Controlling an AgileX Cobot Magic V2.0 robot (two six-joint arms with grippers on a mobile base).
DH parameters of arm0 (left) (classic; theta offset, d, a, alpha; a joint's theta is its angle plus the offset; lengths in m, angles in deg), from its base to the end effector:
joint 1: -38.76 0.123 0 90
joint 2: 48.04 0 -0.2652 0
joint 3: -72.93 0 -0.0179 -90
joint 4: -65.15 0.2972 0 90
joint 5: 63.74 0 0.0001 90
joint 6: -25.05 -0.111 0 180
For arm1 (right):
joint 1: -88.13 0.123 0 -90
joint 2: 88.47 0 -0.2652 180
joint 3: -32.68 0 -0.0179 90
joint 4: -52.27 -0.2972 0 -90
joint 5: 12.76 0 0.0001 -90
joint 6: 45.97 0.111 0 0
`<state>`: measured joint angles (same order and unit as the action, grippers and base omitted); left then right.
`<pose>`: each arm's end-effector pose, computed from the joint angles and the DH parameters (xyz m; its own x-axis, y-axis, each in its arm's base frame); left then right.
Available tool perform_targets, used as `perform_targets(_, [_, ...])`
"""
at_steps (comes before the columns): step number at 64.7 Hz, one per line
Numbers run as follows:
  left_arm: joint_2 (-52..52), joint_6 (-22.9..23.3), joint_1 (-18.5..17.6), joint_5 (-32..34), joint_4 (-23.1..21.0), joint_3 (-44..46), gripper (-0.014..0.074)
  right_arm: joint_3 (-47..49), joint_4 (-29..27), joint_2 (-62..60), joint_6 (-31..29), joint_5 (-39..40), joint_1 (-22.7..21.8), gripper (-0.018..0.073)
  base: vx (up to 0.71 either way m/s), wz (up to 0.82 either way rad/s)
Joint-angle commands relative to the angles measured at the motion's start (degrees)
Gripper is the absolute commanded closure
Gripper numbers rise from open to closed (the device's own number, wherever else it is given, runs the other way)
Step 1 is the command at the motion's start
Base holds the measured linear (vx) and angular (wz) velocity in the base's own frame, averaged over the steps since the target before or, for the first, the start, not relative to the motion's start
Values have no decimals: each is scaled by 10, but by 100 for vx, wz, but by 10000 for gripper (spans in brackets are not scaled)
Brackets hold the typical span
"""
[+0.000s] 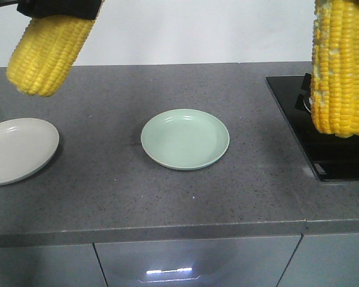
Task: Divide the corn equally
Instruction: 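Drive the base toward the cream and pale green plates, then center the base in front of the two empty plates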
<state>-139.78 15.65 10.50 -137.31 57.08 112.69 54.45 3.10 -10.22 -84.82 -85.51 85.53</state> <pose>0.2755 -0.1650 0.5214 -0.4363 0.3736 -0.8186 0.6246 0.7806 0.0234 0.2529 0.0688 0.5220 -0.2850 -0.2227 -0.9323 -0.7274 0.6836 0.0591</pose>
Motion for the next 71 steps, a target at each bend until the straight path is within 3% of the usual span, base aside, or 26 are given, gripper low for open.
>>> perform_targets(1, [16, 5, 1, 19, -8, 16, 604, 14, -27, -9, -3, 21, -2, 564, 14, -4])
perform_targets(71, [16, 5, 1, 19, -8, 16, 604, 14, -27, -9, -3, 21, -2, 564, 9, 7])
